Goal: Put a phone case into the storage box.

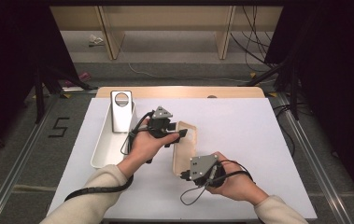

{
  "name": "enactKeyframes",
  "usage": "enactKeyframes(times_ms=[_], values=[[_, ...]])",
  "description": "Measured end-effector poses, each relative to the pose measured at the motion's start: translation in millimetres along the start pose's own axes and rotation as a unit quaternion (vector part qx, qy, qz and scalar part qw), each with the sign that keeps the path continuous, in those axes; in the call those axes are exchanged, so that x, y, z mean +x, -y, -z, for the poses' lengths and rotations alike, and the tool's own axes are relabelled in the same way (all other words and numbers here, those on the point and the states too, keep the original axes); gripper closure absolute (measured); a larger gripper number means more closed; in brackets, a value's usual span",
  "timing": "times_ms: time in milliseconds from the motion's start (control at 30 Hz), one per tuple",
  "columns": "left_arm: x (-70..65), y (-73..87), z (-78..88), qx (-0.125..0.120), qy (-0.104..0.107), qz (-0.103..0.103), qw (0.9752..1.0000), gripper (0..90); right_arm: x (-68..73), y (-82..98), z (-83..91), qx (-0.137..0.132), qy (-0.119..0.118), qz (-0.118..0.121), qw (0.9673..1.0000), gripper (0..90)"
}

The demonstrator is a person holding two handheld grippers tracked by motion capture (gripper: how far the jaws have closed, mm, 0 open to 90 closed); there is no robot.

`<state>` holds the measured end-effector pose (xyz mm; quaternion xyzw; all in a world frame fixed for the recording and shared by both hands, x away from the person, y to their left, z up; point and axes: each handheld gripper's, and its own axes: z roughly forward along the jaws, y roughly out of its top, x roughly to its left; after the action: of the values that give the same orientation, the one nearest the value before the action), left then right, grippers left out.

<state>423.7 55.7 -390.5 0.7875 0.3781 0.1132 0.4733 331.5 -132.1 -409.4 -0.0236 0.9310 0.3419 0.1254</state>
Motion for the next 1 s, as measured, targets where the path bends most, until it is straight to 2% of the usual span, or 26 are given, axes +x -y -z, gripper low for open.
enactKeyframes(times_ms=[267, 433, 533, 633, 700, 833, 867, 900, 933, 967, 1000], values=[[-6.9, -4.0, 7.6, -0.022, 0.012, 0.04, 0.9989, 70.0, 0.9, -0.5, -2.9, 0.003, -0.001, 0.01, 0.9999, 88.2], [-12.2, -7.9, 13.0, -0.031, 0.023, 0.071, 0.9967, 76.4, 0.5, 0.8, -6.0, 0.014, 0.001, 0.012, 0.9998, 88.2], [-15.8, -8.7, 14.0, -0.032, 0.03, 0.075, 0.9962, 80.0, 0.3, 1.5, -8.5, 0.023, 0.005, 0.016, 0.9996, 88.2], [-18.7, -9.0, 14.7, -0.036, 0.032, 0.073, 0.9962, 81.1, -0.2, 2.3, -10.7, 0.031, 0.014, 0.02, 0.9992, 88.1], [-20.2, -9.1, 15.4, -0.042, 0.035, 0.072, 0.9959, 81.4, 0.3, 2.8, -10.7, 0.036, 0.01, 0.016, 0.9992, 88.0], [-23.8, -8.9, 17.4, -0.05, 0.04, 0.059, 0.9962, 81.8, -0.3, 3.2, -11.7, 0.039, 0.02, 0.018, 0.9989, 87.6], [-24.5, -8.9, 18.3, -0.052, 0.042, 0.057, 0.9961, 81.8, 0.2, 3.4, -12.0, 0.04, 0.017, 0.014, 0.999, 87.5], [-25.3, -9.1, 19.0, -0.054, 0.045, 0.055, 0.996, 81.9, -0.6, 3.6, -12.7, 0.038, 0.024, 0.016, 0.9989, 87.4], [-25.8, -9.2, 20.0, -0.055, 0.043, 0.044, 0.9966, 81.9, -0.5, 3.5, -12.3, 0.042, 0.017, 0.008, 0.9989, 86.5], [-26.7, -9.0, 20.9, -0.057, 0.034, 0.026, 0.9975, 82.0, -1.2, 4.4, -12.8, 0.043, 0.026, 0.011, 0.9987, 83.3], [-26.6, -8.6, 21.8, -0.062, 0.03, 0.014, 0.9975, 82.0, -2.2, 5.1, -12.6, 0.042, 0.029, 0.002, 0.9987, 78.5]])
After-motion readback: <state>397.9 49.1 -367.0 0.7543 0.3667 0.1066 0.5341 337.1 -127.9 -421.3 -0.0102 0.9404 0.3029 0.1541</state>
